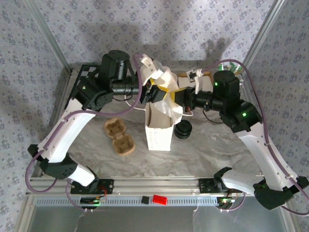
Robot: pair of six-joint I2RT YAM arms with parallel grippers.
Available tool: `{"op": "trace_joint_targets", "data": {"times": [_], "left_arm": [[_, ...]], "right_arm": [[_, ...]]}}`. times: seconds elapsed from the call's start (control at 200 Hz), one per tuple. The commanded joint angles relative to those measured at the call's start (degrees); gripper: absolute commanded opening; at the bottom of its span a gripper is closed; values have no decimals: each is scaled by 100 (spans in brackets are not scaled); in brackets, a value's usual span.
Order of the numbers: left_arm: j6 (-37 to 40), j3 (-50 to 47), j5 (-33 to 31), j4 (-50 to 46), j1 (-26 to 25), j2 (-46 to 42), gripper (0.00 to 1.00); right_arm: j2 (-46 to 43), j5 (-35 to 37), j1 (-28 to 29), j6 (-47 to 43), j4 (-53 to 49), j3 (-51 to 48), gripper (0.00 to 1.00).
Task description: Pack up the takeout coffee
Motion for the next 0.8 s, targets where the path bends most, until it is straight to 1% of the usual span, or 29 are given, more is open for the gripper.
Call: {"op": "trace_joint_targets", "data": {"times": [0.0,0.06,0.16,0.3,0.425,0.465,0.52,0.635,0.755,0.795], "left_arm": [[-627,-258,-1255,92,20,-631,59],[-981,-643,-1764,48,20,-870,62],[-1449,-1184,-2251,-39,23,-1216,67],[-1971,-1677,-2769,-232,38,-1518,68],[-2264,-1957,-3023,-297,48,-1687,68],[-2297,-2032,-2995,-282,55,-1718,68],[-2367,-2117,-3022,-255,56,-1733,68],[-2443,-2199,-3049,-246,69,-1711,68],[-2509,-2280,-3182,-264,75,-1739,69],[-2512,-2313,-3203,-254,87,-1740,69]], "right_arm": [[35,1718,444,1065,-819,501,0],[122,2280,665,1629,-1067,630,0],[342,3091,957,2519,-1608,894,0],[743,3460,1391,3238,-1716,1152,0],[1300,4007,1739,3651,-2091,1635,0],[1405,4187,1797,3780,-2074,1618,0],[1541,4302,1852,3812,-1930,1565,0],[1806,4511,1881,3966,-1965,1541,0],[1856,4879,1979,4066,-2129,1430,0],[1863,4823,1972,4013,-2127,1319,0]]}}
